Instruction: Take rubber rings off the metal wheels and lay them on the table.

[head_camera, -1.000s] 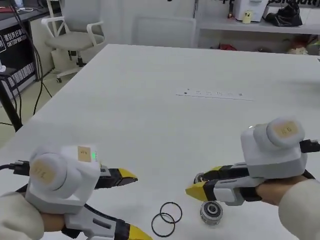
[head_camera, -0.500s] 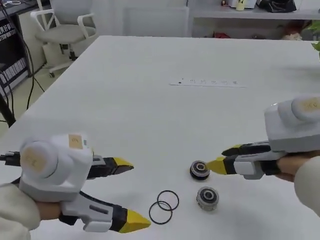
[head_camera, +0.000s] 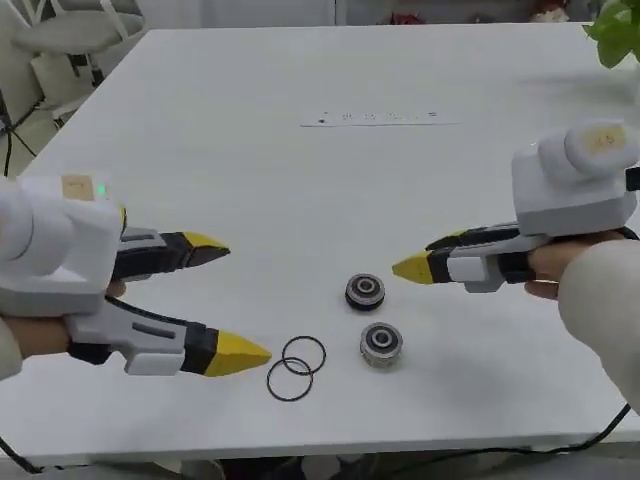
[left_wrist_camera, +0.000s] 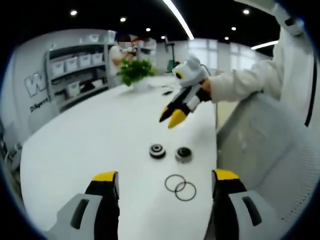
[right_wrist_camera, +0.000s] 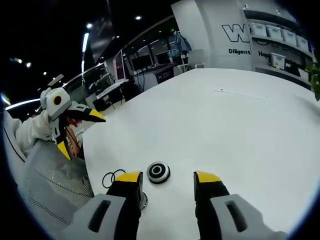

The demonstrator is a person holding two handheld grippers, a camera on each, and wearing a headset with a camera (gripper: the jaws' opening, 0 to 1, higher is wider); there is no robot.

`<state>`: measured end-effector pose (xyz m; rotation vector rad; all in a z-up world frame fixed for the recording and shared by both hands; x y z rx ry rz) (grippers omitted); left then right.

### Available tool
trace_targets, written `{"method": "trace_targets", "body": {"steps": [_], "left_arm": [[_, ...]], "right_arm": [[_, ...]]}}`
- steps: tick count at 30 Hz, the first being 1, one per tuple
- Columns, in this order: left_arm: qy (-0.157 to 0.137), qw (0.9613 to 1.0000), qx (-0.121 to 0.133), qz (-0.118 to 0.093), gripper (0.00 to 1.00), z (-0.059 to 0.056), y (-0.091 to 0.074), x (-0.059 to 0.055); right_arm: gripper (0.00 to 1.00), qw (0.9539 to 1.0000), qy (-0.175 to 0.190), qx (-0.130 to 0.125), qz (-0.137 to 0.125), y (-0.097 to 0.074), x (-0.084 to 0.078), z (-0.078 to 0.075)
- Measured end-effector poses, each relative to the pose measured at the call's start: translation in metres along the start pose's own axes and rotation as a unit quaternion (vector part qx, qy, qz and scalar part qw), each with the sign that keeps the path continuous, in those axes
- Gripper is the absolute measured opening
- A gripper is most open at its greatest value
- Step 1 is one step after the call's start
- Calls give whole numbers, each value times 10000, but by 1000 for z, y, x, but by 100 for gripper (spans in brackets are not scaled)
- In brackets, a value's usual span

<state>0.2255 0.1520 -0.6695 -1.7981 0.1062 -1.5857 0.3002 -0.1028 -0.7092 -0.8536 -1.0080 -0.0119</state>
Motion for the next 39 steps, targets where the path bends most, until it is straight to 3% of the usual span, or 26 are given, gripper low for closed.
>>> {"method": "trace_targets", "body": {"steps": [9,13,21,28,33,39], "left_arm": [[353,9987,-11,-372,79,11,-7,45],[491,9979,-37,-428,79,13,-1,55],[692,9964,-167,-458,77,13,17,66],[703,9947,-293,-686,72,20,36,75],[820,9941,-352,-621,67,25,58,76],[1010,9923,-497,-522,59,29,83,72]], "right_arm": [[38,9997,215,-50,-67,-5,-4,-7],[38,9997,208,-29,-111,-5,-4,-7],[42,9995,202,-11,-255,-6,-2,-10],[45,9990,204,-40,-394,-7,-1,-14],[43,9990,72,-12,-432,-4,0,-15],[42,9996,-168,59,-241,6,-6,-14]]}}
Point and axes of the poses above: the centre of the closed fingertips' face, and the gripper's own axes: y roughly forward along the fingers, z roughly to its left, x roughly out of its top, the point moved 8 cm from there along -y, roughly backward along the fingers, and after that the axes turned 5 degrees about z, right-handed, at the moved point
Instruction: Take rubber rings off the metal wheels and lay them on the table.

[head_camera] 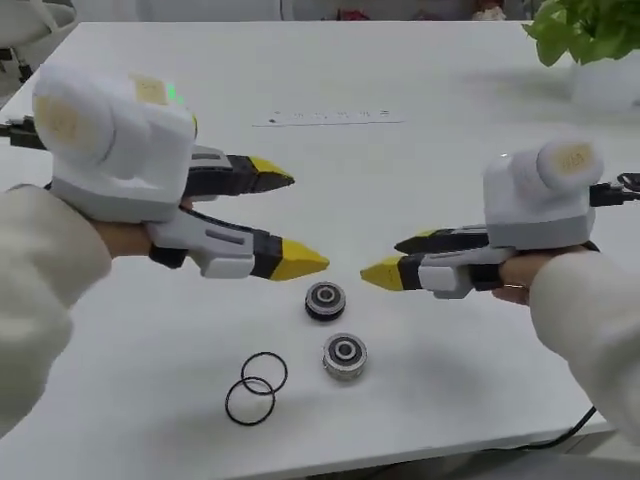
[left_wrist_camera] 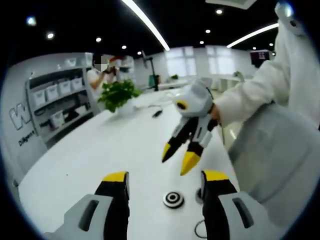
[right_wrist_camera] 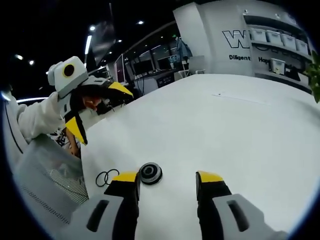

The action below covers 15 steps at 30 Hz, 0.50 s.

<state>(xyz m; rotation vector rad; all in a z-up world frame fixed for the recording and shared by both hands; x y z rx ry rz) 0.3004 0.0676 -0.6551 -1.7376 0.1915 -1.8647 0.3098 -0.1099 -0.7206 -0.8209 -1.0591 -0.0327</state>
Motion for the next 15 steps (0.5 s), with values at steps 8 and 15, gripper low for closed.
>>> {"method": "trace_targets", "body": {"steps": [8,15], "left_arm": [[79,9998,-137,111,52,1,20,-22],[-70,9998,-69,143,38,1,31,-35]], "right_arm": [[34,9990,-335,260,156,10,-4,6],[32,9964,-582,443,419,21,-11,11]]}}
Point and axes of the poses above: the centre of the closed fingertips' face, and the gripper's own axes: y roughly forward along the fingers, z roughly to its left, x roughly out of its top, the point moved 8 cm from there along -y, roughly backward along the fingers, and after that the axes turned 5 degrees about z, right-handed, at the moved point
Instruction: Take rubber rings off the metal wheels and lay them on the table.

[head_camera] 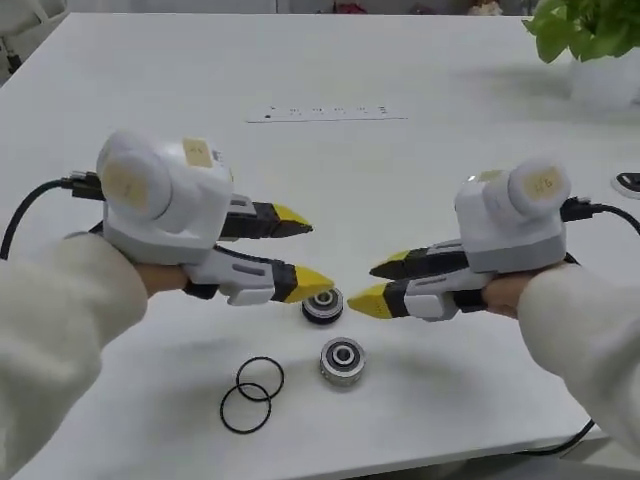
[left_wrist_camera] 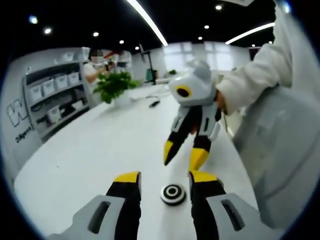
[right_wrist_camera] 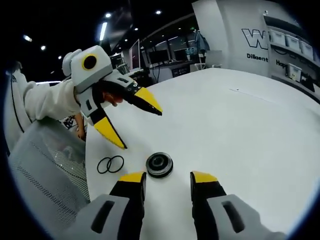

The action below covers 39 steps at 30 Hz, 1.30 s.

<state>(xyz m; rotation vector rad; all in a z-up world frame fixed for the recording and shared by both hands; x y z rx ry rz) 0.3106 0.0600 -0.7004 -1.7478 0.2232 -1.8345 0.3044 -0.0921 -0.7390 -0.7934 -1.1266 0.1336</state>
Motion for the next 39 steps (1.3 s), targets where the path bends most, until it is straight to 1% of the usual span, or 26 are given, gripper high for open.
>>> {"method": "trace_targets", "body": {"steps": [2,5,6,7,9,12,13,14,15,16,18,21,22,26,27,30,32,33,35,37,39], "left_arm": [[-87,9999,89,1,36,-1,4,-4],[-148,9998,110,25,30,-2,9,-8],[-231,9996,151,-13,28,-3,11,-9],[-248,9996,131,0,28,-4,12,-11],[-219,9996,138,119,28,-5,14,-16],[-213,9992,222,235,25,-6,16,-22],[-294,9988,273,274,24,-6,17,-24],[-494,9978,344,273,23,-6,19,-26],[-511,9979,311,239,23,-7,20,-25],[-507,9981,262,248,23,-9,22,-26],[-446,9983,204,319,22,-12,25,-28],[-476,9978,204,414,20,-13,28,-31],[-485,9977,207,418,20,-12,28,-32],[-631,9967,298,414,20,-9,28,-35],[-699,9962,301,419,19,-8,28,-37],[-775,9955,267,469,20,-9,30,-40],[-869,9951,230,414,19,-11,30,-40],[-993,9941,224,381,20,-11,31,-40],[-966,9944,236,369,21,-10,32,-39],[-918,9945,314,395,19,-9,32,-39],[-921,9944,321,408,18,-10,32,-40]], "right_arm": [[32,9999,-36,42,91,4,-2,2],[32,9998,-122,67,167,7,-2,6],[31,9997,-146,79,179,9,-2,7],[31,9997,-167,65,189,10,-1,8],[29,9992,-319,-53,236,11,-1,7],[28,9992,-302,-39,265,14,-2,6],[29,9990,-322,-54,291,16,-3,6],[29,9990,-328,-61,300,17,-3,6],[29,9990,-294,-53,331,18,-4,6],[30,9989,-295,-42,349,19,-4,7],[31,9985,-355,-74,411,22,-5,8],[29,9983,-363,-112,436,23,-5,7],[29,9984,-343,-123,425,24,-5,6],[29,9988,-280,-92,385,25,-4,7],[29,9988,-282,-86,385,25,-4,8],[28,9988,-299,-94,381,26,-3,8],[28,9989,-282,-96,368,27,-3,8],[28,9989,-274,-96,361,27,-2,8],[27,9989,-276,-108,367,27,-3,8],[27,9988,-291,-112,385,27,-3,8],[27,9988,-291,-100,381,28,-3,8]]}}
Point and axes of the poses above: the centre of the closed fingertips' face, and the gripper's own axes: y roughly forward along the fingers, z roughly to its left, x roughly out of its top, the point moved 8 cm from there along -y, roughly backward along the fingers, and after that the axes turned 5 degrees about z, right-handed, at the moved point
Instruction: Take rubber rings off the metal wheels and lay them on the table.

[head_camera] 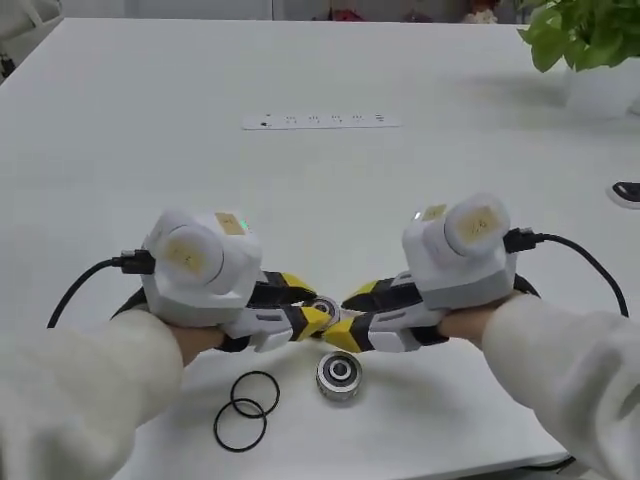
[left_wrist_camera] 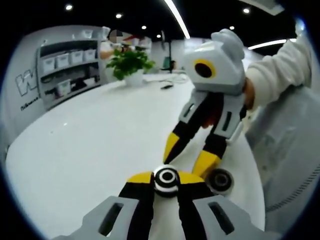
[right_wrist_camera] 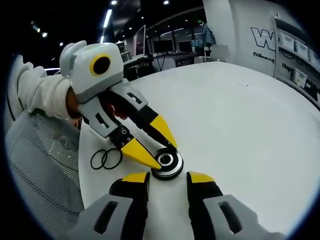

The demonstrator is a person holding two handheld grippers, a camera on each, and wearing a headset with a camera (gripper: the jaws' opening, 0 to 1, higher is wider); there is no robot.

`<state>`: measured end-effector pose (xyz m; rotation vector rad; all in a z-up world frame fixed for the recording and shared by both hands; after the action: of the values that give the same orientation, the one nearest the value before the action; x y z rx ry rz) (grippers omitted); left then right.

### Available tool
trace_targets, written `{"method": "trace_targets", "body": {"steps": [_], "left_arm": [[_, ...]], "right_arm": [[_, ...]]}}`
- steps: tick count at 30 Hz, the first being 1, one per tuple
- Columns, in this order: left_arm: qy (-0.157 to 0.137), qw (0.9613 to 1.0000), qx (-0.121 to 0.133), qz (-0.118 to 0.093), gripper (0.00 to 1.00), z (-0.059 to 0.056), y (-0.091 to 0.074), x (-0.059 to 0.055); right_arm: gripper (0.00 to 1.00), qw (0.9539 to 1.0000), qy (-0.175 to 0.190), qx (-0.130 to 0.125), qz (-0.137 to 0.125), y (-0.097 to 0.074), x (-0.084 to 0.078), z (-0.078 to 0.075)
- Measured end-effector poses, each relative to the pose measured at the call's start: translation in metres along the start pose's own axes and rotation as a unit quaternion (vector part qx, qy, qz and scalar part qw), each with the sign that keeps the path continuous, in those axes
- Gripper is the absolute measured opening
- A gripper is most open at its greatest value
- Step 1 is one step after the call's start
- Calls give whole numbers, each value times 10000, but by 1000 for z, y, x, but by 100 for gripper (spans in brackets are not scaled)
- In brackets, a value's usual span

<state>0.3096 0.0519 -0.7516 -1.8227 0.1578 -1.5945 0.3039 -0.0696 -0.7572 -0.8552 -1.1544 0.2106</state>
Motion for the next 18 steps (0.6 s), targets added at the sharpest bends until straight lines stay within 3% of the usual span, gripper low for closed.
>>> {"method": "trace_targets", "body": {"steps": [6,8,18], "left_arm": [[80,10000,-18,22,15,-5,2,-1],[225,9997,-14,24,15,-5,2,-2],[183,9998,-16,-28,15,-4,2,-3]], "right_arm": [[24,10000,-35,-7,5,2,0,2],[23,9998,-166,-54,81,2,-1,1],[17,9997,-238,4,65,1,-1,1]]}}
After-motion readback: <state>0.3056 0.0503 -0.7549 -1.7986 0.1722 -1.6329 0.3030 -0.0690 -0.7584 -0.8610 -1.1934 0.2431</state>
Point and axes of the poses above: the centre of the closed fingertips' face, and the gripper's own axes: y roughly forward along the fingers, z roughly to its left, x roughly out of its top, the point moved 8 cm from there along -y, roughly backward along the fingers, and after that the axes turned 5 degrees about z, right-handed, at the moved point
